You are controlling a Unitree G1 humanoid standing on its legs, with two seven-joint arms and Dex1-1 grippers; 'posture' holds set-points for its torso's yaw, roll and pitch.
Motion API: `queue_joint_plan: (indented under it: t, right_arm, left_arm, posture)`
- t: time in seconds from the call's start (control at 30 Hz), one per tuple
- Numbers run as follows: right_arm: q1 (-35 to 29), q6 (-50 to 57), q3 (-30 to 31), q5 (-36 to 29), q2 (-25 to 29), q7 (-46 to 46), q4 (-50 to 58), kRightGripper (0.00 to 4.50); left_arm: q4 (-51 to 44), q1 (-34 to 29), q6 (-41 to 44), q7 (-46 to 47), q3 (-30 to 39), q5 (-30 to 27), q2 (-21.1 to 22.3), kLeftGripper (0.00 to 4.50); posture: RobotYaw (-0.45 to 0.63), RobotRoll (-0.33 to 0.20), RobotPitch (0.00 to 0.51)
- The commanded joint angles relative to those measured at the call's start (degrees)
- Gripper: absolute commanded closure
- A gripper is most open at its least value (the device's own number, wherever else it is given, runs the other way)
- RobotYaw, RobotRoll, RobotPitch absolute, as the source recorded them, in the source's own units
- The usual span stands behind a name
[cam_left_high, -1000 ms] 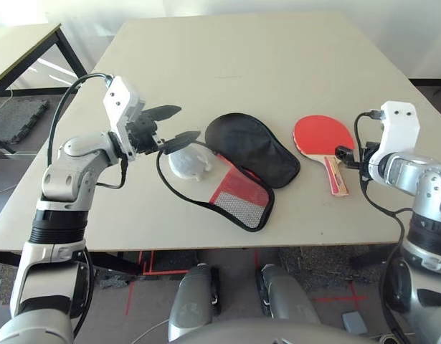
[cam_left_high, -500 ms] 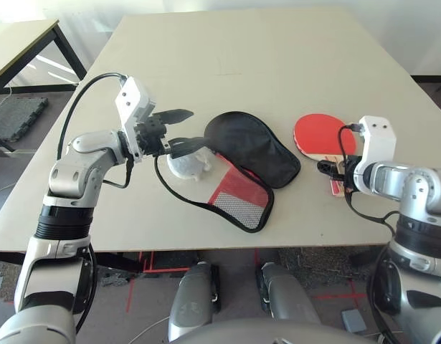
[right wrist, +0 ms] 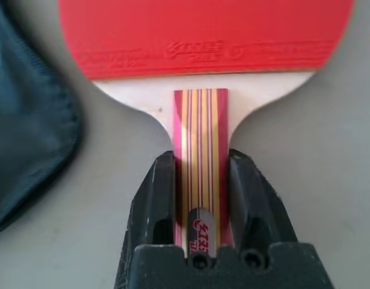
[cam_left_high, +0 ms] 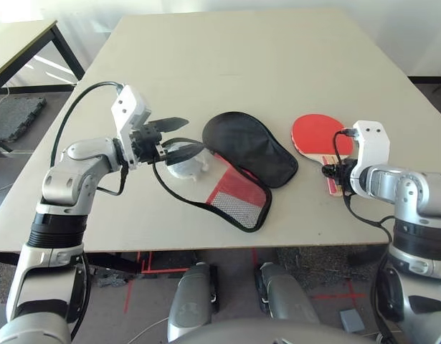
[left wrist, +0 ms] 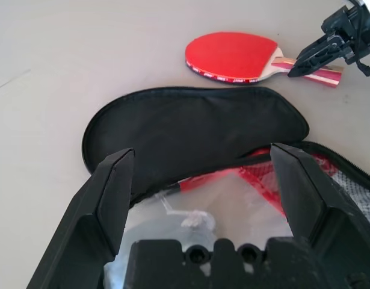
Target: Store the ping-pong paddle in its case and zip it.
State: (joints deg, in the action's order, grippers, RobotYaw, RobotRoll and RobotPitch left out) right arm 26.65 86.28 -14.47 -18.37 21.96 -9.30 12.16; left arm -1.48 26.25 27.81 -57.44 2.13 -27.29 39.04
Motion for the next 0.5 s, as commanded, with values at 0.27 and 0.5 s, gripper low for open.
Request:
queue_joint_plan:
  t: [0.27,0.5]
  right_arm:
    - [8.04,0.01,3.90,-2.50,4.82,-5.97,1.06,3.45]
    - [13.85,-1.03,12.69,-3.58,1.82,-8.38,-0.35,3.45]
  left_arm:
    - [1.06,-0.21,-1.76,-0.80,-0.07,1.79,1.13,0.00]
    - [0.29,-1.02,-1.67,0.22,-0.06,2.09,0.50,0.00]
  posture:
    - [0.07,0.000,0.112]
    - [0.08,0.000,0.114]
